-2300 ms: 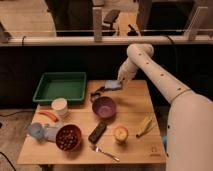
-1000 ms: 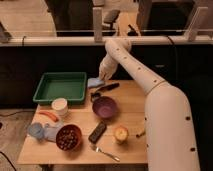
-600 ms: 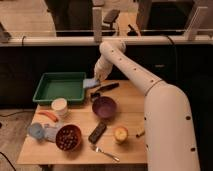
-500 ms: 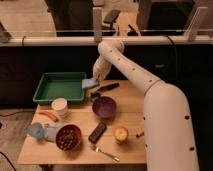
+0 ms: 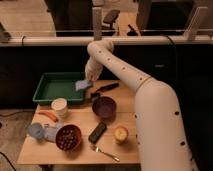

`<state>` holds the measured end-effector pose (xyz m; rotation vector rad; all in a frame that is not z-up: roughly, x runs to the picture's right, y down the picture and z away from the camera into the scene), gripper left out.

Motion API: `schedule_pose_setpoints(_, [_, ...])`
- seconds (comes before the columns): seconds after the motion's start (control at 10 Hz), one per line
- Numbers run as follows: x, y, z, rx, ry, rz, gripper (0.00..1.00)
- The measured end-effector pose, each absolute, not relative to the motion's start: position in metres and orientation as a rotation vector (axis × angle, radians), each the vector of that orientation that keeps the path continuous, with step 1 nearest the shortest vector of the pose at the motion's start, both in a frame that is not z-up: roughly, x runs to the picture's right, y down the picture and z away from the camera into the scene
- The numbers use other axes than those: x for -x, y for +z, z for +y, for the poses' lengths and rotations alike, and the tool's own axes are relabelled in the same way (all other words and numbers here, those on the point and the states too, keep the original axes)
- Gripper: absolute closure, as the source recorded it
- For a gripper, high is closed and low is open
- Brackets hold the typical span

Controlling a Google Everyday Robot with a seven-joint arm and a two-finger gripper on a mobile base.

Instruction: Place sponge in tray

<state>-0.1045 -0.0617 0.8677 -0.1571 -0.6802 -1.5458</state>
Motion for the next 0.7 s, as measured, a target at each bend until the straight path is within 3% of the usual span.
schedule_pose_setpoints(0.7, [0.132, 0.871, -0.061, 0.241, -1.543, -0.589, 0.96])
